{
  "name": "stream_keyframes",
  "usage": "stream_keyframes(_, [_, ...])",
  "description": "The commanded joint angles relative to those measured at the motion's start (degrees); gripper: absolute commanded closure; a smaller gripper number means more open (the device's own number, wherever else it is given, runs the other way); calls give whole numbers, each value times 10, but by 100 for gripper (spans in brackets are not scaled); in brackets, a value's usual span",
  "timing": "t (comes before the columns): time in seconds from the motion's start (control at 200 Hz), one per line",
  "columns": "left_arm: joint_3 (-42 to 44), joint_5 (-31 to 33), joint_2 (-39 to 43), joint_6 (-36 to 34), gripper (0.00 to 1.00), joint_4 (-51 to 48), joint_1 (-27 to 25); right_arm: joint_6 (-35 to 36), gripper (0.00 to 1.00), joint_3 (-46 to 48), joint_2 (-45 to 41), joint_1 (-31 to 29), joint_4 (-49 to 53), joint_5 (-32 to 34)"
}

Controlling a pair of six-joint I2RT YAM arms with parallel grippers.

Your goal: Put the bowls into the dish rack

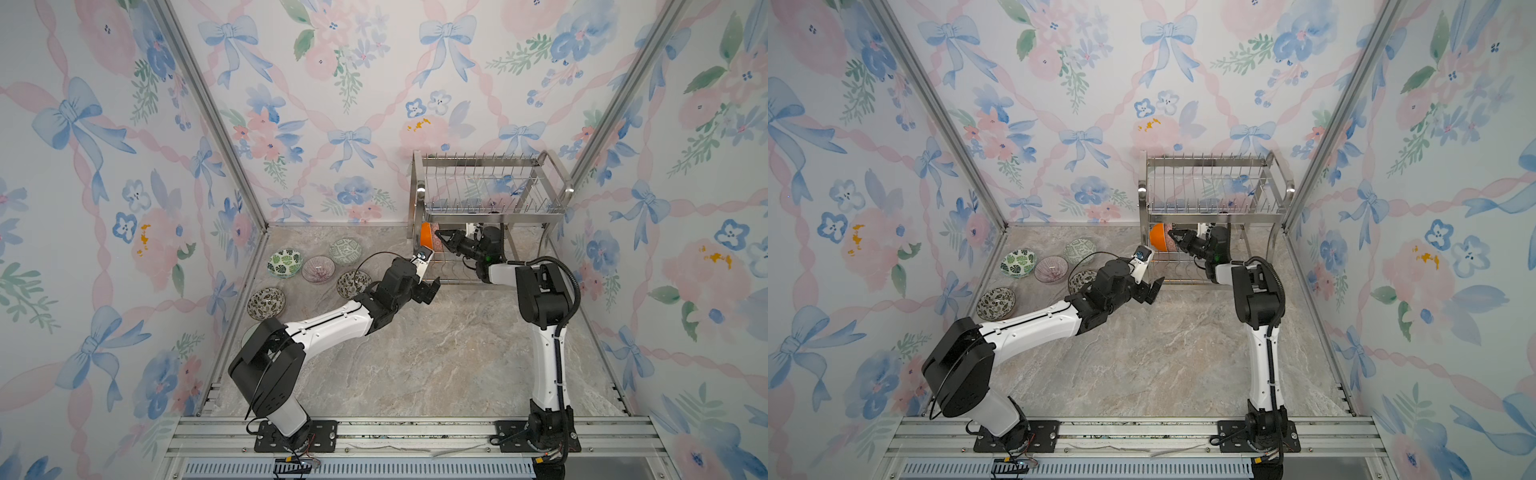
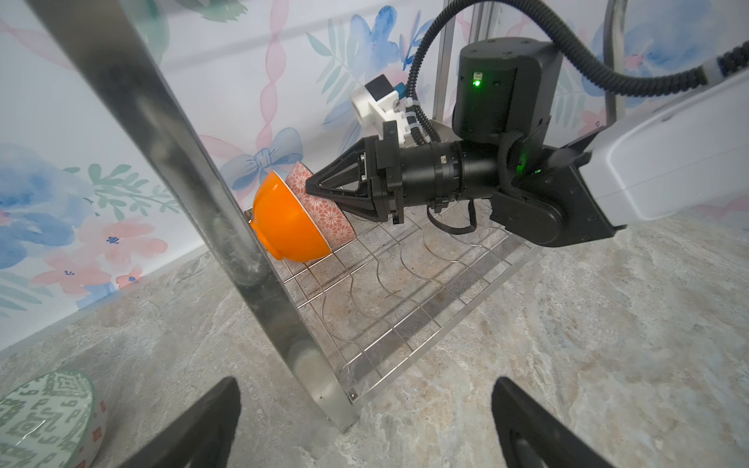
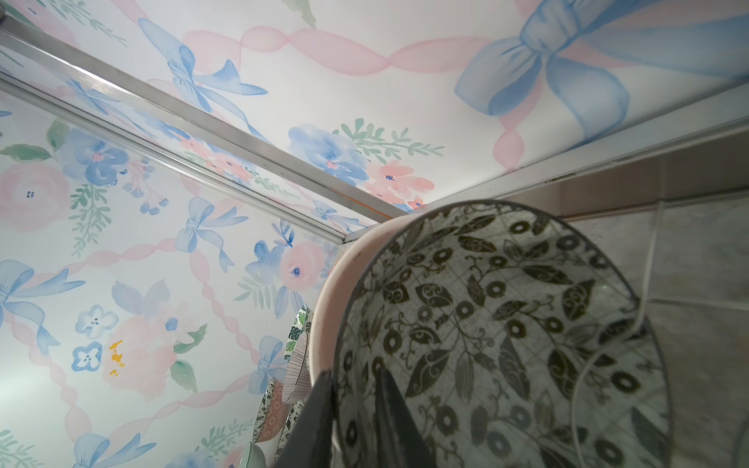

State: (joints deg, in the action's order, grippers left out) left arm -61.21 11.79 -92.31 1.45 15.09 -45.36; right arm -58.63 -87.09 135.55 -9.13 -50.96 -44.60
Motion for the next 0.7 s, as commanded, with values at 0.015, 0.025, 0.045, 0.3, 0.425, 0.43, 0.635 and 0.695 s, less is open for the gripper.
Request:
stream_keyframes(0.015, [-9,5,12,-6,2,-7,-3,13,76,13,-28,-5,2,-5])
stream_keyframes(0.025, [-8,6,12,-7,2,-7,-3,13,76,13,-28,-5,2,-4])
stream_keyframes(0.045, [-9,5,12,-7,2,-7,-3,14,75,13,-29,-5,2,-5])
stream_keyframes(0.3, [-9,7,14,-7,2,-8,-4,18,72,33,-47,-3,-2,-5])
stream_keyframes(0.425, [-9,7,16,-6,2,-8,-5,19,70,50,-58,-4,-10,-4])
stream_keyframes(0.43, [-9,7,16,-6,2,-8,-5,19,69,51,-58,-4,-10,-4])
stream_keyframes(0.635, [-9,8,17,-4,2,-11,-5,29,67,90,-85,-1,-20,10])
stream_keyframes(0.695, [-9,7,17,-4,2,-10,-4,33,66,101,-94,2,-20,15])
